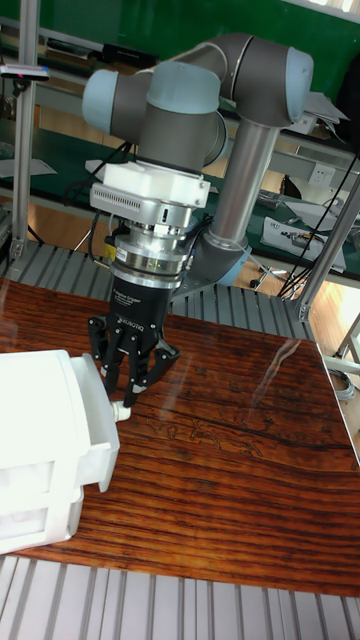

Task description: Use the gripper to push and close the drawer

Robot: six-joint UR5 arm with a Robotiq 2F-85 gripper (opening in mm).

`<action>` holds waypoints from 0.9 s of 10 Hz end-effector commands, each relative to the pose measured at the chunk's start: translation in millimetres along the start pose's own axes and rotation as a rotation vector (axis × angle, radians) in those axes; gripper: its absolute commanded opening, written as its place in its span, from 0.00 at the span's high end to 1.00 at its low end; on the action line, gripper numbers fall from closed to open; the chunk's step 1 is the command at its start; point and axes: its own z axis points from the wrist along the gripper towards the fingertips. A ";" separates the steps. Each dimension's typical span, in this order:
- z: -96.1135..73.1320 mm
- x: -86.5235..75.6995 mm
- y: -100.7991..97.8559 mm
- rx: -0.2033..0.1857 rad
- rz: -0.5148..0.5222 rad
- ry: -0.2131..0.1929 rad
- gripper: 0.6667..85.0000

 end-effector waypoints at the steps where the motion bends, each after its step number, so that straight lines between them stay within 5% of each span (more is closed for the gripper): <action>1: 1.8 -4.4 -5.9 -0.006 -0.018 -0.019 0.57; 9: 2.8 0.4 -6.0 -0.003 -0.019 -0.004 0.62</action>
